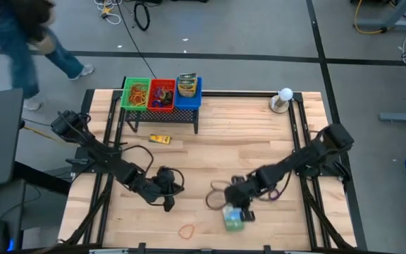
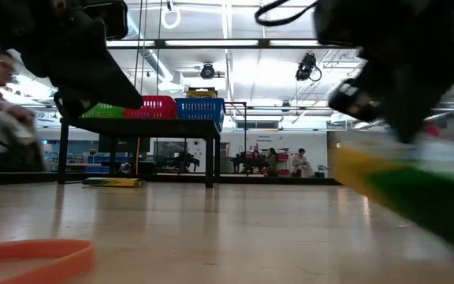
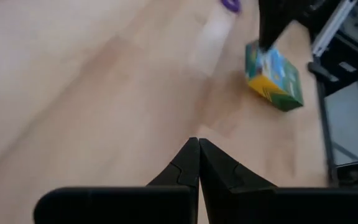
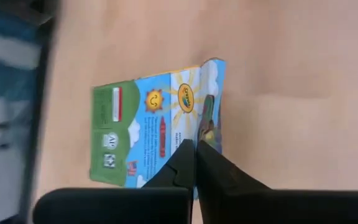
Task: Pick & Place Office Desk Supplies
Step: Put the big box of crayons into the blue bin on the shelf
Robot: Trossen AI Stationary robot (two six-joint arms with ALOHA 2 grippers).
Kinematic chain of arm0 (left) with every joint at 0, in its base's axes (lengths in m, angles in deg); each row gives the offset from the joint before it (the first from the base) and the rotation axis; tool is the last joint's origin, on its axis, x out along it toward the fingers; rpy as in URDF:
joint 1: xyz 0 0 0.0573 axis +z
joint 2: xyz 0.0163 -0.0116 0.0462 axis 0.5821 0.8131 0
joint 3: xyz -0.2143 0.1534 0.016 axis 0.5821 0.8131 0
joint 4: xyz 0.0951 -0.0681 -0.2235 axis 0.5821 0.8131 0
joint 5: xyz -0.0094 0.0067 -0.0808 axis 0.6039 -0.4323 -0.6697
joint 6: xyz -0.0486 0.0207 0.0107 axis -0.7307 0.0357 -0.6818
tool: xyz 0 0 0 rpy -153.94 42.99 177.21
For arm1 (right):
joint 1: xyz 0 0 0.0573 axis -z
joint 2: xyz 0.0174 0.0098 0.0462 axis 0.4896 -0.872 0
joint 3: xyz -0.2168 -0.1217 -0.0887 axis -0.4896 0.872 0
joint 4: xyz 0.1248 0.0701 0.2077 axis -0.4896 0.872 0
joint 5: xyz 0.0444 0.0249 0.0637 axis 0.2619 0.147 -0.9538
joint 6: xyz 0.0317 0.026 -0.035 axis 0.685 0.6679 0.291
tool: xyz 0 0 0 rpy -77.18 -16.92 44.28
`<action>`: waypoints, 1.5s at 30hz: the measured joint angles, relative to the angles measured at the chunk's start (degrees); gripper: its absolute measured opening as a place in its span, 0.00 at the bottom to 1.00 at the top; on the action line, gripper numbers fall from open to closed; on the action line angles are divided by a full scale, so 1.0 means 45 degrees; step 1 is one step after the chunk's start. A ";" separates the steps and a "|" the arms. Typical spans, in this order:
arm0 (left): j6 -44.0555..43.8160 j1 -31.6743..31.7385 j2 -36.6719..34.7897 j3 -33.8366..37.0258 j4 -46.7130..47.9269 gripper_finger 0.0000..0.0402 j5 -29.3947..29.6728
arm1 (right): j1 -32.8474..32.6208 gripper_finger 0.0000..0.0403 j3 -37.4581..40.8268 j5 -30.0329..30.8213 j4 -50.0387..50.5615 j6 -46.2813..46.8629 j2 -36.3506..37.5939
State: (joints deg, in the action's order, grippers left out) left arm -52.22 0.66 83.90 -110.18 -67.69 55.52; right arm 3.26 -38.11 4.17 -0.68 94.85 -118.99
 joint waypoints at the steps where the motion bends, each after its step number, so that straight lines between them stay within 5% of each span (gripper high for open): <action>1: 0.0149 0.0003 -0.0203 0.0110 0.0180 0.02 0.0138 | 0.0278 0.01 0.0000 0.0355 0.0274 -0.0081 0.0265; 7: 0.0674 0.0002 -0.1465 0.0972 0.0393 0.02 0.0382 | 0.2759 0.01 -0.0190 0.0917 0.1808 -0.3596 0.0903; 14: 0.1045 0.0000 -0.1848 0.1341 0.0424 0.02 0.0202 | 0.5782 0.02 -0.2150 0.1394 0.1819 -1.0185 -0.0698; 18: 0.1460 0.0005 -0.1848 0.1341 0.0483 0.02 0.0116 | 0.6187 0.03 -0.4150 0.1809 0.2095 -1.2948 -0.2407; 22: 0.1466 0.0005 -0.1848 0.1341 0.0577 0.02 -0.0049 | 0.5915 0.10 -0.5915 0.2245 0.3095 -1.3418 -0.3793; 27: 0.1447 0.0005 -0.1843 0.1336 0.0854 0.02 -0.0192 | 0.5112 0.29 -0.6987 0.3826 0.3732 -1.0736 -0.4032; 33: 0.1452 0.0279 -0.1843 0.1336 0.1305 0.03 -0.0035 | 0.4395 0.47 -0.7518 0.4572 0.5054 -0.3862 -0.2832; 40: 0.1561 0.0975 -0.1843 0.1336 0.1724 0.01 -0.0210 | 0.2637 0.51 -0.5851 0.5913 0.4610 0.6005 -0.1853; 45: 0.2638 0.1287 -0.1843 0.1336 0.1711 0.01 -0.0625 | 0.1508 0.56 -0.5078 0.6441 0.2880 0.8800 -0.2066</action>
State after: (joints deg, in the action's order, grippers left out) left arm -40.35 6.45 75.60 -104.17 -59.99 52.71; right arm 10.05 -60.96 33.15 12.28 134.45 -128.28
